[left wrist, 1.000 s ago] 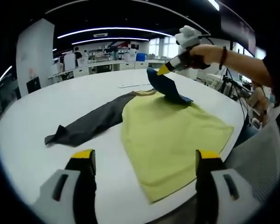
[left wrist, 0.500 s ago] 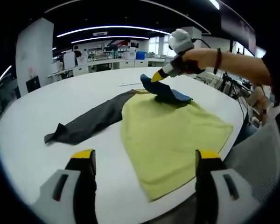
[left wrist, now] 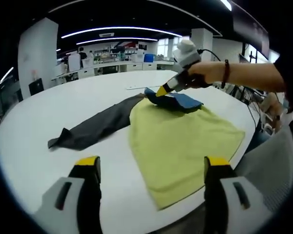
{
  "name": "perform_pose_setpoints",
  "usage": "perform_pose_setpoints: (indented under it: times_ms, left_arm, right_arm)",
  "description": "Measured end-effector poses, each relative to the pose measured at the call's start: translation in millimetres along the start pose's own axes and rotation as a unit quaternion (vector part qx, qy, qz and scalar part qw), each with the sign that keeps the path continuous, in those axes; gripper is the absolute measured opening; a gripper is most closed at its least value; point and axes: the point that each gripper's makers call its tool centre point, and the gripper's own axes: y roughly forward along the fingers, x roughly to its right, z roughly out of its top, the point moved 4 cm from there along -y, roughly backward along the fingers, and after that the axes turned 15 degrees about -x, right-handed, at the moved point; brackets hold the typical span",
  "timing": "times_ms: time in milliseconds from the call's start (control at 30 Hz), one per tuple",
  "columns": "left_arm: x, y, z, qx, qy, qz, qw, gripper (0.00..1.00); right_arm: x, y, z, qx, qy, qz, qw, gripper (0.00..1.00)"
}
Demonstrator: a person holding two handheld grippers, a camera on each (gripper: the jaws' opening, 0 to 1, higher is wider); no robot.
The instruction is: Fold the garment on the visible template until the final outline fits inside the template.
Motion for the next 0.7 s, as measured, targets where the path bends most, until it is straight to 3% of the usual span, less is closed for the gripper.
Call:
perform_pose_setpoints:
  times_ms: [267,700]
  left_arm:
    - [6.9,-3,3.6,0.001,-0.003,0.002,1.0,0.84]
    - [12.1,-7,7.9,-0.001,-0.007,0.01,0.9999,0.84]
  right_arm:
    - [-5,21,-5.8,-0.01,-0.002,0.021,0.9997,0.0]
    - [-14,38,-26.7,-0.035,0.004,0.044,0.9984,0.0]
